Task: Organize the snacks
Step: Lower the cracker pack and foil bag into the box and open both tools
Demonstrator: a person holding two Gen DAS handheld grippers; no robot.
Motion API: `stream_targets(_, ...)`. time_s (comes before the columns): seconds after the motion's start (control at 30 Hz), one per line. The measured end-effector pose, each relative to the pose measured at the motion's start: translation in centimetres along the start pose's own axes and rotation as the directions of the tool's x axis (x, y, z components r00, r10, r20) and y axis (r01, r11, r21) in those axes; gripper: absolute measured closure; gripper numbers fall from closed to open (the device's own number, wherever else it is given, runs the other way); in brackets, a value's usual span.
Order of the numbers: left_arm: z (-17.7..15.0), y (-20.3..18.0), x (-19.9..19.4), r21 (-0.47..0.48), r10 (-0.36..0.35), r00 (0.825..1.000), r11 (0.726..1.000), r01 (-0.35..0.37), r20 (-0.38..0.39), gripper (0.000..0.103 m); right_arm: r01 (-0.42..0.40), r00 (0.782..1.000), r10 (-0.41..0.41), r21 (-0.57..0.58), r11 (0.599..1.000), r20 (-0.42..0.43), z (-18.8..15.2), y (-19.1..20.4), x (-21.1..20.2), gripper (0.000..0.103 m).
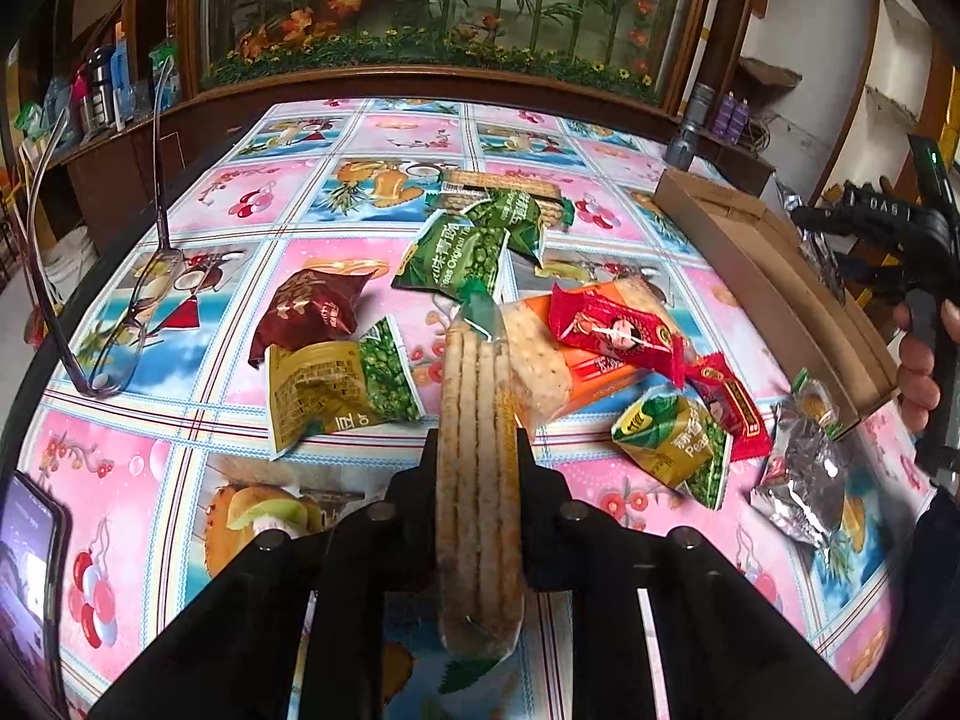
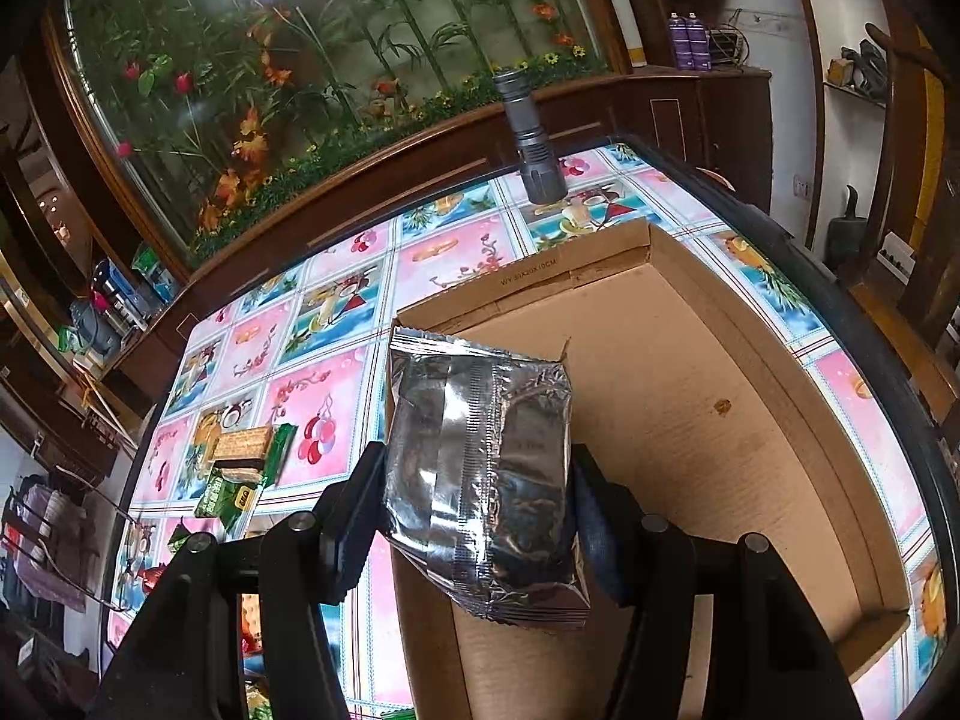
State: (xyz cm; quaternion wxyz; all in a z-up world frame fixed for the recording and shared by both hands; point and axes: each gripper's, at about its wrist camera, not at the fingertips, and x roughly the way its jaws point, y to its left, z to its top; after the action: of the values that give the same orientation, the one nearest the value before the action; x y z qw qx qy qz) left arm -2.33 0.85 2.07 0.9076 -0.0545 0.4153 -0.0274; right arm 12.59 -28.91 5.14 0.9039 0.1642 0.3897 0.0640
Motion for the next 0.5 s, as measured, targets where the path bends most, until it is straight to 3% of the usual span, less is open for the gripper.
stream_targets(0.17,0.3,-0.2,0.0,-0.009,0.006,1.000,1.000,-0.006,-0.019,0.085,-0.007,1.000,0.007,0.006,1.000,0.002,0.0,-0.1,-0.2,0.040)
stream_targets(0.5,1.5,-0.1,-1.7,-0.062,-0.078,0.997,0.995,0.078,0.006,0.085,-0.007,1.000,0.007,0.013,1.000,0.014,0.2,-0.2,-0.5,0.040)
